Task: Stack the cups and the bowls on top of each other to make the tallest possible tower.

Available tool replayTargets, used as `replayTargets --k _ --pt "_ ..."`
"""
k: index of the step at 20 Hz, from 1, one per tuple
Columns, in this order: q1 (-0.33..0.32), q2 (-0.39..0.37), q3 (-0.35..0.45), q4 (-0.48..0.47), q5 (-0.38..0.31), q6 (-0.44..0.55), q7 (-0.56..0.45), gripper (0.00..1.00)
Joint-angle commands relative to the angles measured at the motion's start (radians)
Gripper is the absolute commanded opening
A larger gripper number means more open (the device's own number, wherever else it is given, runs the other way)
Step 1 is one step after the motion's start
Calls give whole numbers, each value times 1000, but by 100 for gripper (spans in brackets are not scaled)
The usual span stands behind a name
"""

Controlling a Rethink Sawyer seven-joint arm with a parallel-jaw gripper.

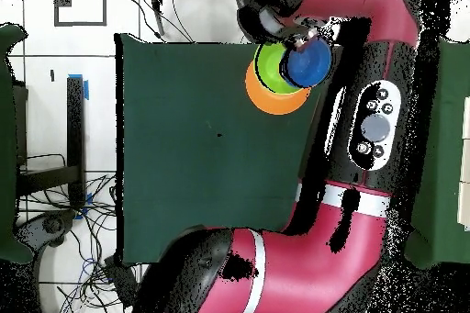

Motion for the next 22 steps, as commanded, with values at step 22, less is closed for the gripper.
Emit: replayTargets --k 22 --pt "33 7 18 105 16 -31 -31 100"
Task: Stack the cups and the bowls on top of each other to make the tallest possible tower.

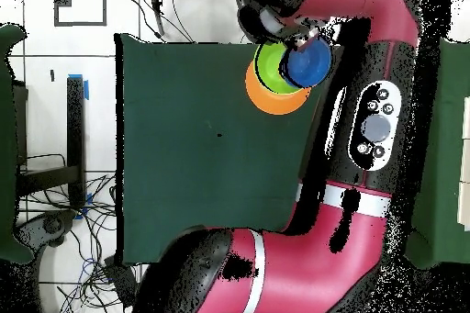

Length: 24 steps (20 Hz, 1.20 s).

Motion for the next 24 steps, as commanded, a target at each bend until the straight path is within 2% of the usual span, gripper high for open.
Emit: replayTargets --k 1,13,24 --pt "35 8 21 101 14 -20 -26 100" --pt "55 29 21 46 4 27 1 100" --pt "59 35 17 50 5 7 4 100"
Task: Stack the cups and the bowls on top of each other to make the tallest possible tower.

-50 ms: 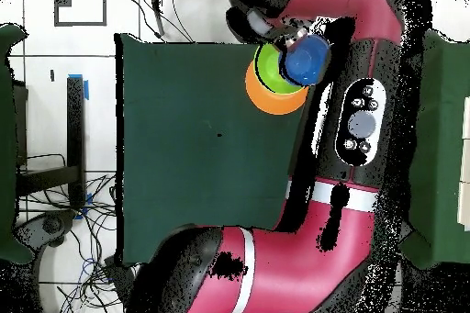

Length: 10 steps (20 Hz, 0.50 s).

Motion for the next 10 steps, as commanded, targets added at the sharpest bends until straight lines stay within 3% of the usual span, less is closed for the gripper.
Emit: replayTargets --k 1,10 --pt "34 21 17 54 -1 2 4 100" --pt "37 16 -8 55 -15 39 -21 100"
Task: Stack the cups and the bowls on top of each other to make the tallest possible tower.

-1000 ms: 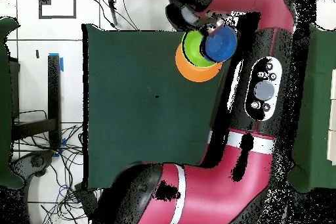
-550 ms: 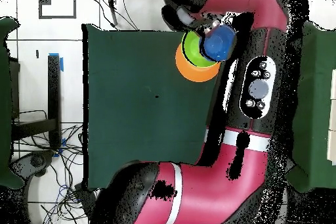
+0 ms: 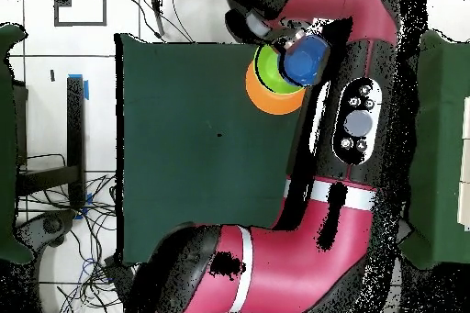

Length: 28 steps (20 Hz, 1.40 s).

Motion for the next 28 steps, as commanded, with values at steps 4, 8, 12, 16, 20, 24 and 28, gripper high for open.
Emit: replayTargets --k 4,8,12,16,20,24,28 --pt "33 14 -4 39 -17 61 -36 100" --pt "31 10 -21 45 -14 75 -58 100" --pt "24 -6 -30 57 -3 89 -78 100" --pt "19 -17 -31 58 13 106 -83 100" --pt "13 -26 -28 57 23 118 -89 100" --pt "7 -48 -29 69 43 123 -95 100" --pt "5 -69 -36 88 59 109 -97 100"
